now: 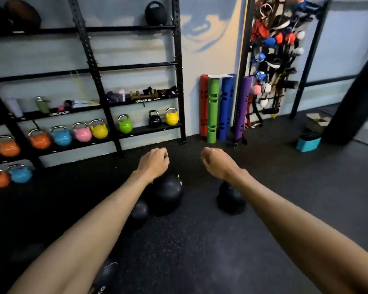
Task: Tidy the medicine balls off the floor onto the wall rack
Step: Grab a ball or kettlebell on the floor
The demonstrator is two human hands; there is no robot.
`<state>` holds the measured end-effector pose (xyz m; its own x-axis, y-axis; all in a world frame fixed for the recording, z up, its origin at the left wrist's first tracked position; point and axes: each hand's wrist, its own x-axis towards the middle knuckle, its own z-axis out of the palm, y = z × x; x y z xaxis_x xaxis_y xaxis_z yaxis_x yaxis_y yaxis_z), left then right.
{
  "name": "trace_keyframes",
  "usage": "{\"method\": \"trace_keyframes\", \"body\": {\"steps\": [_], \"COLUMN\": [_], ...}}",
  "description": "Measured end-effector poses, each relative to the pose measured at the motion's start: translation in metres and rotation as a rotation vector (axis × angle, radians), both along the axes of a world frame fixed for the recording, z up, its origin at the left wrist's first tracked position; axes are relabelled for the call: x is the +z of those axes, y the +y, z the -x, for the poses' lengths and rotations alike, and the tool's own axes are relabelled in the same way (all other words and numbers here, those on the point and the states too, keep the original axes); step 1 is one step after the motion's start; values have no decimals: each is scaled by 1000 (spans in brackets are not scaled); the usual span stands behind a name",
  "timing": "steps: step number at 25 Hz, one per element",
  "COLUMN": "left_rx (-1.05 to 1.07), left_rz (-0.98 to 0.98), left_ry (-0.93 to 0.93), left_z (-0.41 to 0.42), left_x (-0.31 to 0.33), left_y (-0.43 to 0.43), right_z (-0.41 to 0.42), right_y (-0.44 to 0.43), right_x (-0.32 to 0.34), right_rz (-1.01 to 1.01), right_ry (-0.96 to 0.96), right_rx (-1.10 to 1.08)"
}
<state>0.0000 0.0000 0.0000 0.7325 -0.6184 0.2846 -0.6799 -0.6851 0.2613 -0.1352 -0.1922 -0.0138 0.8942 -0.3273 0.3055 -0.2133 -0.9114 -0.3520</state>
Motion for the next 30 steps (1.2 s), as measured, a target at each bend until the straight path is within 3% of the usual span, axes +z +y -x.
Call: {"method": "trace_keyframes", "body": {"steps": [13,21,30], "left_rx": [-170,-207,-258], "left_rz": [-360,-465,-590], "left_ry": [416,626,791], "left_z": [21,-55,-153], "left_x": [-179,-269,-315], "left_y": [-265,-408,-558], "right_z": [30,-25,-120], "right_y": [-249,-368,-494], "right_x": [-169,-257,-299], "right_rz": [-260,-425,-586], "right_ry": [332,500,613], "right_rx": [-137,-267,-415]}}
